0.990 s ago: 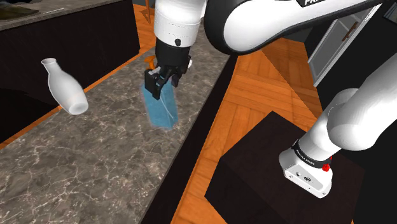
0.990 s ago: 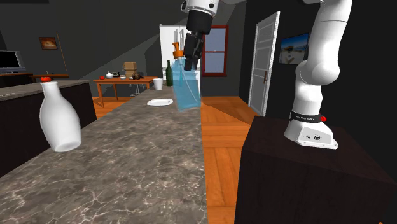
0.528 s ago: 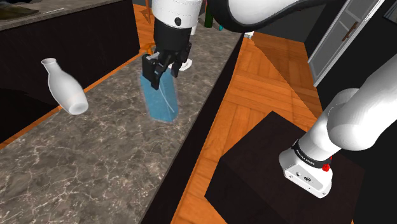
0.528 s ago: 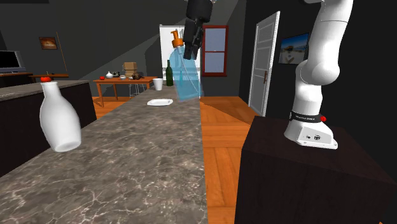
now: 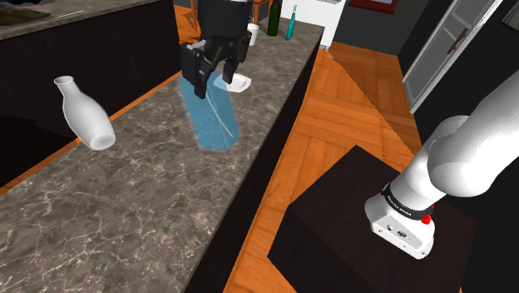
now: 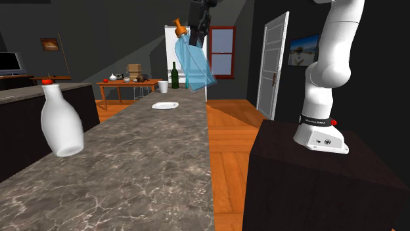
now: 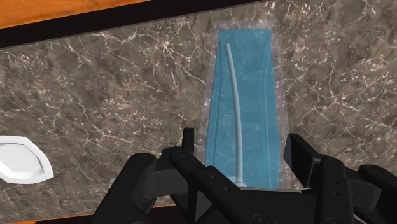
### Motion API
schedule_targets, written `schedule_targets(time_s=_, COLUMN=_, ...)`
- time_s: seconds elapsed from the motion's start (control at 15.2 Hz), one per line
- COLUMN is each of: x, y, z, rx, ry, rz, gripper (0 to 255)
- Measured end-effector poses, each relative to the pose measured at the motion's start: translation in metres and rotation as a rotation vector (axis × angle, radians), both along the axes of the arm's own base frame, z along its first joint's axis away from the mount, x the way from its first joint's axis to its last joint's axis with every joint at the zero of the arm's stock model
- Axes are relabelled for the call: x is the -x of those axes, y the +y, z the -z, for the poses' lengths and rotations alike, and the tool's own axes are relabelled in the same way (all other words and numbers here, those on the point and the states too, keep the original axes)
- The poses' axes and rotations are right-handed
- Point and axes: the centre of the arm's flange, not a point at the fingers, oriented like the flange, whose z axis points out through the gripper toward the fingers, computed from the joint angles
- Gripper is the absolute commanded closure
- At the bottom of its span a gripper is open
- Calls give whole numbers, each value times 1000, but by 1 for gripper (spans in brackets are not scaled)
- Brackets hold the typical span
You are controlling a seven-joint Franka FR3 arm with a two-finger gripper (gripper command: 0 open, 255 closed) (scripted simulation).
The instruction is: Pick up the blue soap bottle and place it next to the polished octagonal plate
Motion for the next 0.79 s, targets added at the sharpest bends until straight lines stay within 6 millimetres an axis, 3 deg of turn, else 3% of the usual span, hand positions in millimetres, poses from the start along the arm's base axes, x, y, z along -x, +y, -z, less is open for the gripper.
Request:
schedule_targets(time_s=0.66, x=1, y=0, z=-52, rx=0, ry=0, rz=0, gripper=255)
schedule_targets(time_s=0.79, x=-8, y=-14, z=-58, rx=0, ry=0, rz=1, gripper=255)
